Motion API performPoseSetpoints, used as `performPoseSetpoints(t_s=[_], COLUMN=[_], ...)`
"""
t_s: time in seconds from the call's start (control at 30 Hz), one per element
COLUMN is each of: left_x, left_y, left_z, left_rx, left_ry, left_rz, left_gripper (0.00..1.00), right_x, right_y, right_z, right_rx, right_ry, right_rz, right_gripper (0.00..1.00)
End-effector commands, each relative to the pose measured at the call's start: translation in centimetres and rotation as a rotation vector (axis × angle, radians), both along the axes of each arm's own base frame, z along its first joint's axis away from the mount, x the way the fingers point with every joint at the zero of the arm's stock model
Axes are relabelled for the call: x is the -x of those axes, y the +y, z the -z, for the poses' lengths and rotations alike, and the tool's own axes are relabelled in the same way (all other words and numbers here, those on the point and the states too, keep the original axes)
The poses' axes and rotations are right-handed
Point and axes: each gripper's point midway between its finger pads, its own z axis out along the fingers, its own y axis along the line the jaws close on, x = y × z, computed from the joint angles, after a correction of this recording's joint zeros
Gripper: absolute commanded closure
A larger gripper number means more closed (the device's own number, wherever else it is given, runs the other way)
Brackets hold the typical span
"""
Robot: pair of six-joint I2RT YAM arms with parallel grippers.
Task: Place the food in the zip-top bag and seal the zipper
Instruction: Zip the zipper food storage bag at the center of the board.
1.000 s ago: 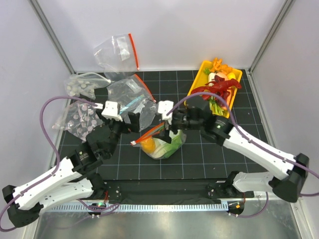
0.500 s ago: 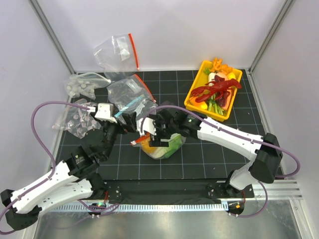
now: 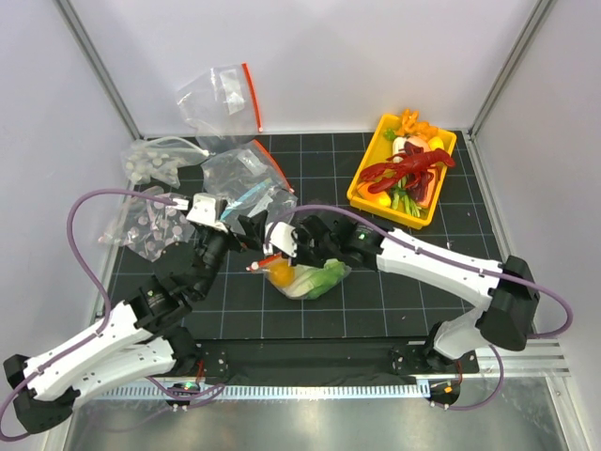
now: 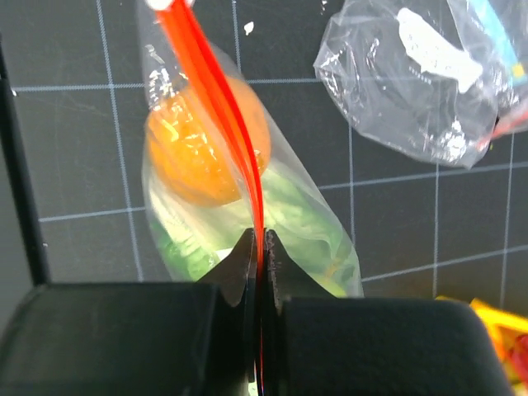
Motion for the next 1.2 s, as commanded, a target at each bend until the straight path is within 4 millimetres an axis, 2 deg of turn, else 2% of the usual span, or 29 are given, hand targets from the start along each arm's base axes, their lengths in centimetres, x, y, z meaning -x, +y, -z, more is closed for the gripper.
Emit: performPoseSetpoints(t_s=[0.0,0.07,0.1,0.17,0.2,0.23,0.27,0.3,0.33,0.37,0.43,0.47,0.5,0.53,0.67,0.9,1.03,1.17], left_x=[0.4,0.0,-0.1,-0.4,-0.7,-0.9,-0.6,-0.9,-0.8,-0.6,0.3,0.9,1.6,2.4,3.0,3.4,1.5,0.5], left_y=[-2.4,-3.1,-3.4,-4.6,-4.8,-5.3,-6.5,-6.6,-6.9,-7.3,-8.3,-8.7,-9.1,-9.6,-9.7,-10.8,-10.8,-9.9], left_z=[0.2,0.6,1.1,2.0,2.2,2.7,2.8,2.9,2.8,3.1,2.1,2.7,1.4,1.1,1.1,2.2,3.9,4.1], left_rx=[-0.027,-0.04,-0.061,-0.078,-0.068,-0.066,-0.032,-0.02,-0.007,-0.002,0.029,0.031,0.065,0.076,0.08,0.023,-0.015,0.035], left_ry=[-0.037,-0.006,0.018,0.053,0.058,0.072,0.08,0.08,0.076,0.077,0.036,0.03,-0.026,-0.048,-0.107,-0.161,-0.103,-0.09], left_rz=[0.114,0.116,0.12,0.15,0.156,0.181,0.255,0.279,0.304,0.329,0.413,0.453,0.503,0.55,0.588,0.664,0.624,0.595], left_gripper=[0.0,0.0,0.0,0.0,0.0,0.0,0.0,0.0,0.0,0.0,0.0,0.0,0.0,0.0,0.03,0.04,0.09,0.11], right_x=[-1.1,-1.0,-1.0,-1.5,-1.7,-1.7,-2.2,-2.4,-2.6,-2.5,-2.8,-2.9,-2.7,-3.6,-4.1,-3.6,-3.2,-3.3], right_y=[0.4,-0.6,-1.3,-2.9,-3.4,-4.3,-5.2,-5.8,-6.5,-7.4,-8.4,-8.8,-9.0,-9.7,-9.3,-8.2,-7.8,-8.1], right_z=[-4.9,-5.2,-4.6,-5.9,-5.4,-6.7,-7.1,-6.7,-7.2,-8.2,-8.2,-8.3,-8.3,-8.3,-7.6,-7.3,-8.1,-8.0], right_rx=[-0.201,-0.228,-0.236,-0.29,-0.314,-0.36,-0.375,-0.389,-0.413,-0.451,-0.498,-0.515,-0.539,-0.551,-0.607,-0.633,-0.688,-0.68], right_ry=[-0.033,-0.026,-0.023,-0.076,-0.09,-0.123,-0.159,-0.186,-0.214,-0.245,-0.26,-0.259,-0.237,-0.221,-0.075,-0.047,-0.06,-0.067], right_rz=[0.178,0.235,0.283,0.361,0.391,0.414,0.454,0.475,0.497,0.516,0.539,0.547,0.541,0.569,0.515,0.454,0.412,0.424], right_gripper=[0.99,0.99,0.99,0.99,0.99,0.99,0.99,0.99,0.99,0.99,0.99,0.99,0.99,0.99,0.99,0.99,0.99,0.99])
